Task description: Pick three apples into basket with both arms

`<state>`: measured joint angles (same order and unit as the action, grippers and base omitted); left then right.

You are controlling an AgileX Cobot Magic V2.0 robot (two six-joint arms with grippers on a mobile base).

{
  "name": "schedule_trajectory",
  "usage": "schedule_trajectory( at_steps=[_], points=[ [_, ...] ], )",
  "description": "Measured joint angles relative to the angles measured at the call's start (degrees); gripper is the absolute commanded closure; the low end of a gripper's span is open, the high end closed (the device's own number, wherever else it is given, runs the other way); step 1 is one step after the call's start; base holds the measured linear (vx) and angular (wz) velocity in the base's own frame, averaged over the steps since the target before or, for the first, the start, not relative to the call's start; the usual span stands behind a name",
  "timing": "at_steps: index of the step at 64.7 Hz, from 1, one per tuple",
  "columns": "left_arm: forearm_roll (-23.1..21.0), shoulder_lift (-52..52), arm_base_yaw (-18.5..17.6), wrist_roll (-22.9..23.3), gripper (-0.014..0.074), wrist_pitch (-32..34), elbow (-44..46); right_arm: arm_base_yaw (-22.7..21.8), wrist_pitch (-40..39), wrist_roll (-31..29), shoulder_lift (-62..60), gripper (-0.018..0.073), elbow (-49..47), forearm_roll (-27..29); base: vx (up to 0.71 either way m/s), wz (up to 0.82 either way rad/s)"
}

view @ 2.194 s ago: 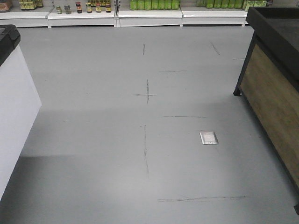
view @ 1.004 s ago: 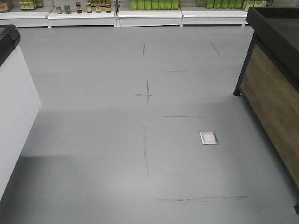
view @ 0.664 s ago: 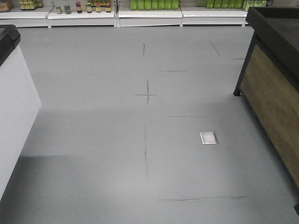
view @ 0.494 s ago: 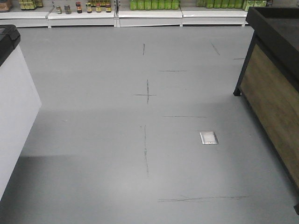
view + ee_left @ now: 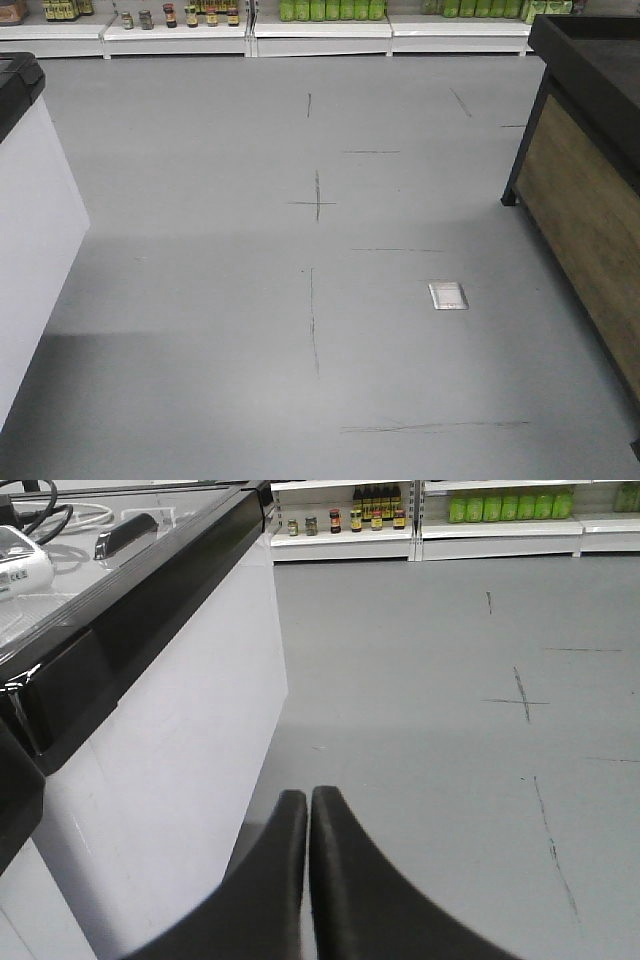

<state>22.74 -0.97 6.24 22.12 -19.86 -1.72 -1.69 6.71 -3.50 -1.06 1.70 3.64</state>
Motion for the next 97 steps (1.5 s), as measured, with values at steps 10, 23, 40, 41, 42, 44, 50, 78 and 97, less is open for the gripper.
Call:
schedule_trajectory(
  at_steps=[10,23,40,41,42,44,50,78,97],
  points=[
    [0.0,0.0,0.0,0.0,0.0603,0.0,0.0,0.0,0.0,0.0,0.0,0.0567,0.0,0.0,0.03,0.02],
    [0.0,0.0,0.0,0.0,0.0603,0.0,0.0,0.0,0.0,0.0,0.0,0.0567,0.0,0.0,0.07,0.04],
    [0.0,0.0,0.0,0.0,0.0603,0.0,0.0,0.0,0.0,0.0,0.0,0.0567,0.0,0.0,0.13,0.06],
    [0.0,0.0,0.0,0.0,0.0603,0.0,0.0,0.0,0.0,0.0,0.0,0.0567,0.0,0.0,0.14,0.04],
    [0.0,0.0,0.0,0.0,0.0603,0.0,0.0,0.0,0.0,0.0,0.0,0.0567,0.0,0.0,0.15,0.04],
    [0.0,0.0,0.0,0.0,0.0603,0.0,0.0,0.0,0.0,0.0,0.0,0.0567,0.0,0.0,0.15,0.04],
    [0.0,0.0,0.0,0.0,0.0603,0.0,0.0,0.0,0.0,0.0,0.0,0.0567,0.0,0.0,0.15,0.06],
    [0.0,0.0,0.0,0.0,0.0603,0.0,0.0,0.0,0.0,0.0,0.0,0.0567,0.0,0.0,0.17,0.15],
    [0.0,0.0,0.0,0.0,0.0603,0.0,0.0,0.0,0.0,0.0,0.0,0.0567,0.0,0.0,0.20,-0.06]
  ],
)
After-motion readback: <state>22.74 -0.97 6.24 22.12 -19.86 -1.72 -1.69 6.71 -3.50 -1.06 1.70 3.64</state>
